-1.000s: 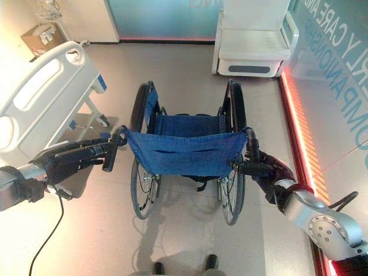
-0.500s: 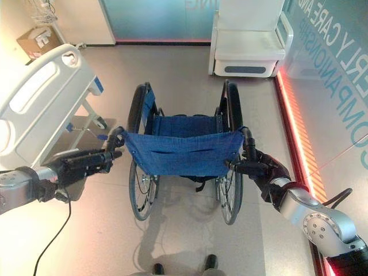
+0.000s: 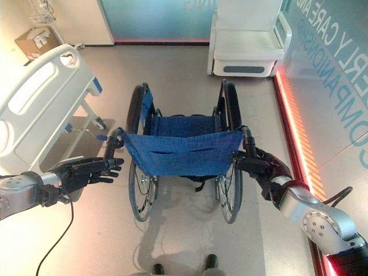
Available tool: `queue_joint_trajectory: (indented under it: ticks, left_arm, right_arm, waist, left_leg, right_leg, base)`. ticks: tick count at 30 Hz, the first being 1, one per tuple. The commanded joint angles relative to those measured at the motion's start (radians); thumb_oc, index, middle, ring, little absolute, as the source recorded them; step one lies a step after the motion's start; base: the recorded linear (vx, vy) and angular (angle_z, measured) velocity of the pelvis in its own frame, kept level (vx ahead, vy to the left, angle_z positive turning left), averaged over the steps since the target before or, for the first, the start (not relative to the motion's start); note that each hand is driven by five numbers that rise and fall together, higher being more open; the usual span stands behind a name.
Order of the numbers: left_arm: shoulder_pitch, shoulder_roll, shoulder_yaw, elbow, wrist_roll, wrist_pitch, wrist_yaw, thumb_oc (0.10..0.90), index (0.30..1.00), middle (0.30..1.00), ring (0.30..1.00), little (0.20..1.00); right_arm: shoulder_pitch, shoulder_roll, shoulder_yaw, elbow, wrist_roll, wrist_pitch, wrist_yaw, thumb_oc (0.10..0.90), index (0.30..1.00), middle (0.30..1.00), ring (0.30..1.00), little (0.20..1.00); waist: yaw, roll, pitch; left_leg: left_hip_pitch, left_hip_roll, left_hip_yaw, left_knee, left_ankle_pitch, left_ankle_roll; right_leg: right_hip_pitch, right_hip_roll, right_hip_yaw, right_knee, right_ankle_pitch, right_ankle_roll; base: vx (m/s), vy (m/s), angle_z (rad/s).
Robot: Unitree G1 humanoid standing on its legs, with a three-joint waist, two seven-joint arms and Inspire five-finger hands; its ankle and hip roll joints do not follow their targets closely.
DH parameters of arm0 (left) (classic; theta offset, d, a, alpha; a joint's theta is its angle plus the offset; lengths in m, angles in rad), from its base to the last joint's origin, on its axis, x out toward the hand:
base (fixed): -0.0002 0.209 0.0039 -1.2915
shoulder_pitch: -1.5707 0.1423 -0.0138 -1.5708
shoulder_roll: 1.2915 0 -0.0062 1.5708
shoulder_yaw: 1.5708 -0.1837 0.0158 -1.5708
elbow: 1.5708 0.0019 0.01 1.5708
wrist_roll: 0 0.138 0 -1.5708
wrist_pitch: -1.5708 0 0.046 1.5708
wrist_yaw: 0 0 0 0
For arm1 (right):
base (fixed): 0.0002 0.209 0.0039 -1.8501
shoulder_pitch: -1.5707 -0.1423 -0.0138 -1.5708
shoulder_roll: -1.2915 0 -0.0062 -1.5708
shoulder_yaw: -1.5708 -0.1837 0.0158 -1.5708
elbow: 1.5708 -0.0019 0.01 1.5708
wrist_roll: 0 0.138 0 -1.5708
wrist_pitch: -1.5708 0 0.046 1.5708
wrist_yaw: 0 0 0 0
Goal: Push the wheelchair next to the bed
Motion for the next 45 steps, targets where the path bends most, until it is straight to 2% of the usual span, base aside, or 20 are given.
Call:
queue_joint_trajectory:
  ticks: [1, 2, 6, 12, 29, 35, 41, 43, 45]
  left_arm:
    - [-0.129, 0.040, 0.024, -0.049, -0.090, -0.132, 0.030, 0.400, 0.300, 0.300, 0.300, 0.300]
    - [-0.133, 0.033, 0.025, -0.048, -0.091, -0.159, 0.056, 0.400, 0.300, 0.300, 0.300, 0.300]
    - [-0.148, 0.020, 0.043, -0.034, -0.097, -0.201, 0.110, 0.400, 0.300, 0.300, 0.300, 0.300]
    - [-0.172, 0.008, 0.070, -0.027, -0.101, -0.231, 0.137, 0.400, 0.300, 0.300, 0.300, 0.300]
    - [-0.224, -0.044, 0.056, 0.006, -0.073, -0.264, 0.202, 0.400, 0.300, 0.300, 0.300, 0.300]
    - [-0.226, -0.051, 0.079, 0.002, -0.085, -0.260, 0.256, 0.400, 0.300, 0.300, 0.300, 0.300]
    - [-0.263, -0.051, 0.089, 0.042, -0.142, -0.273, 0.302, 0.400, 0.300, 0.300, 0.300, 0.300]
    - [-0.267, -0.054, 0.100, 0.060, -0.158, -0.274, 0.312, 0.400, 0.300, 0.300, 0.300, 0.300]
    - [-0.254, -0.064, 0.131, 0.085, -0.160, -0.277, 0.302, 0.400, 0.300, 0.300, 0.300, 0.300]
  right_arm:
    - [-0.127, -0.057, 0.050, -0.066, -0.064, -0.080, 0.078, 0.400, 0.300, 0.300, 0.300, 0.300]
    - [-0.129, -0.052, 0.054, -0.063, -0.074, -0.076, 0.083, 0.400, 0.300, 0.300, 0.300, 0.300]
    - [-0.142, -0.049, 0.061, -0.048, -0.090, -0.066, 0.103, 0.400, 0.300, 0.300, 0.300, 0.300]
    - [-0.156, -0.060, 0.054, -0.037, -0.089, -0.041, 0.124, 0.400, 0.300, 0.300, 0.300, 0.300]
    - [-0.221, -0.044, 0.093, -0.023, -0.107, -0.014, 0.144, 0.400, 0.300, 0.300, 0.300, 0.300]
    - [-0.236, -0.045, 0.105, -0.045, -0.124, 0.016, 0.168, 0.400, 0.300, 0.300, 0.300, 0.300]
    - [-0.319, -0.093, 0.133, -0.013, -0.114, 0.029, 0.209, 0.400, 0.300, 0.300, 0.300, 0.300]
    - [-0.366, -0.108, 0.158, 0.005, -0.099, 0.032, 0.209, 0.400, 0.300, 0.300, 0.300, 0.300]
    - [-0.414, -0.113, 0.187, 0.020, -0.095, 0.035, 0.212, 0.400, 0.300, 0.300, 0.300, 0.300]
  waist:
    - [-0.003, -0.050, -0.045]
    - [-0.003, -0.051, -0.045]
    - [-0.002, -0.054, -0.046]
    - [0.001, -0.060, -0.047]
    - [0.001, -0.070, -0.043]
    - [0.003, -0.076, -0.043]
    - [0.006, -0.096, -0.018]
    - [0.013, -0.113, 0.000]
    - [0.029, -0.122, 0.033]
  left_leg:
    - [-0.041, -0.032, 0.039, -0.004, 0.013, 0.005]
    - [-0.040, -0.032, 0.037, -0.004, 0.013, 0.005]
    - [-0.039, -0.031, 0.034, -0.004, 0.013, 0.004]
    - [-0.039, -0.032, 0.026, -0.004, 0.014, 0.003]
    - [-0.038, -0.030, 0.022, 0.002, 0.011, 0.003]
    - [-0.041, -0.015, 0.013, 0.014, 0.018, -0.006]
    - [-0.107, 0.028, -0.007, 0.202, -0.008, -0.031]
    - [-0.139, 0.046, -0.003, 0.337, -0.032, -0.029]
    - [-0.228, 0.067, -0.026, 0.545, 0.023, -0.027]
  right_leg:
    - [0.047, -0.030, 0.009, 0.001, -0.028, 0.060]
    - [0.048, -0.030, 0.010, 0.001, -0.029, 0.059]
    - [0.050, -0.029, 0.008, 0.001, -0.031, 0.056]
    - [0.052, -0.029, 0.006, 0.001, -0.033, 0.053]
    - [0.055, -0.019, 0.001, 0.007, -0.041, 0.041]
    - [0.049, -0.001, -0.016, 0.044, -0.068, 0.021]
    - [0.021, 0.011, -0.043, 0.123, -0.099, -0.024]
    - [0.018, 0.005, -0.047, 0.149, -0.099, -0.040]
    - [0.018, 0.023, -0.035, 0.184, -0.108, -0.070]
  base:
    - [0.05, -0.003, 0.00]
    - [0.03, -0.001, 0.00]
    - [0.02, -0.001, -0.01]
    - [0.00, 0.000, 0.00]
    - [0.00, -0.017, 0.00]
    - [0.00, -0.103, -0.01]
    - [-0.03, -0.182, 0.02]
    - [0.00, -0.160, -0.04]
    - [0.05, -0.218, -0.18]
